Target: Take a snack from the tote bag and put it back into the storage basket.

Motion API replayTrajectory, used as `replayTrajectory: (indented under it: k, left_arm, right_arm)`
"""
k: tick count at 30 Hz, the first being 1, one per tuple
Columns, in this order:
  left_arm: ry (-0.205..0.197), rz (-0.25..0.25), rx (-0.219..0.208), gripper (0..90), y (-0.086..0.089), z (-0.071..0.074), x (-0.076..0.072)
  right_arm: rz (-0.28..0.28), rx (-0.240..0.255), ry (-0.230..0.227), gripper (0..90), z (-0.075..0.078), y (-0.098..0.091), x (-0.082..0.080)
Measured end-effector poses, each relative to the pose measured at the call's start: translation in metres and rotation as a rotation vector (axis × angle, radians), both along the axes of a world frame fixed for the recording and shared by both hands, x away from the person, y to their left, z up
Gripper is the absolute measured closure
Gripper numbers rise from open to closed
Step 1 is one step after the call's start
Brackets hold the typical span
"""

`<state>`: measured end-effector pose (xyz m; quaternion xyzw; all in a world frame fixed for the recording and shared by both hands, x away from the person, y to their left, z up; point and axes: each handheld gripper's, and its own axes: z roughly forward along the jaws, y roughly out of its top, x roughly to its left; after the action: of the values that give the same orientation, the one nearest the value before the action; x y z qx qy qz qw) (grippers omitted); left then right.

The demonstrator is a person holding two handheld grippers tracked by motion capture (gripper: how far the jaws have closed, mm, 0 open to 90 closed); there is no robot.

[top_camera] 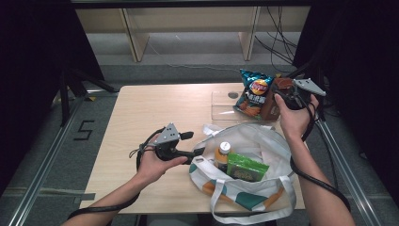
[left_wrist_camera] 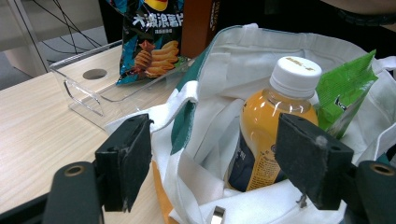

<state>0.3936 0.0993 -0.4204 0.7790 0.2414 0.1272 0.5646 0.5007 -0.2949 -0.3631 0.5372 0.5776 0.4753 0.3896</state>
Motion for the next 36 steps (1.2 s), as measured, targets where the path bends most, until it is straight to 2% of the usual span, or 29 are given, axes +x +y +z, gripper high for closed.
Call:
replayTrajectory:
  k: [5,7,9,11,16,21,22,23,24,26,27,29,31,33,34,36]
  left_arm:
    - [0.000,0.000,0.002,26.8,0.000,0.000,0.000]
    - [-0.001,0.000,0.000,26.8,0.000,0.000,0.000]
    - [0.000,0.000,0.001,26.8,0.000,0.000,0.000]
    - [0.002,0.001,0.001,26.7,0.000,0.000,0.000]
    - [0.001,0.000,0.000,26.7,0.000,0.000,0.000]
    - [0.004,0.001,0.001,26.7,0.000,0.000,0.000]
    - [0.005,0.001,0.001,26.7,-0.001,0.000,0.000]
    - [0.006,0.001,0.000,26.7,-0.001,0.000,0.000]
    - [0.004,-0.001,0.001,26.7,-0.001,0.000,0.000]
    - [0.003,-0.002,0.002,26.7,-0.001,0.000,0.000]
    - [-0.006,-0.009,0.006,26.7,-0.001,0.000,0.000]
    - [-0.004,-0.007,0.004,26.7,0.000,0.000,0.000]
    - [0.004,-0.001,0.000,26.7,-0.001,0.000,0.000]
    - [0.005,-0.003,0.002,26.7,-0.001,0.000,0.000]
    - [0.005,-0.003,0.001,26.7,-0.001,0.000,0.000]
    - [0.006,0.001,-0.001,26.7,-0.001,0.000,0.000]
  right_arm:
    - [0.006,-0.018,-0.001,39.0,-0.001,-0.002,0.001]
    - [-0.003,0.006,0.005,39.1,-0.001,-0.001,0.001]
    - [0.003,-0.002,0.001,39.1,-0.001,-0.002,0.001]
    - [-0.003,-0.001,0.018,39.0,-0.001,-0.002,0.001]
    - [-0.005,-0.004,0.012,39.0,-0.004,-0.001,0.003]
    - [-0.002,-0.014,0.030,39.0,-0.005,-0.002,0.003]
    - [-0.006,0.004,0.028,39.0,-0.005,-0.001,0.004]
    - [0.002,-0.009,0.021,39.0,-0.005,-0.002,0.004]
    - [-0.003,0.003,0.029,39.0,-0.005,-0.001,0.004]
    - [0.002,-0.008,0.021,38.9,-0.006,-0.002,0.006]
    - [0.003,-0.009,0.024,39.0,-0.006,-0.002,0.006]
    - [-0.009,-0.001,0.042,38.9,-0.006,-0.002,0.006]
    - [0.003,-0.014,0.042,38.8,-0.007,-0.003,0.006]
    - [0.010,-0.029,0.066,38.8,-0.012,-0.002,0.009]
    - [0.004,-0.017,0.071,38.8,-0.014,-0.001,0.009]
    - [-0.001,-0.021,0.073,38.8,-0.017,-0.003,0.010]
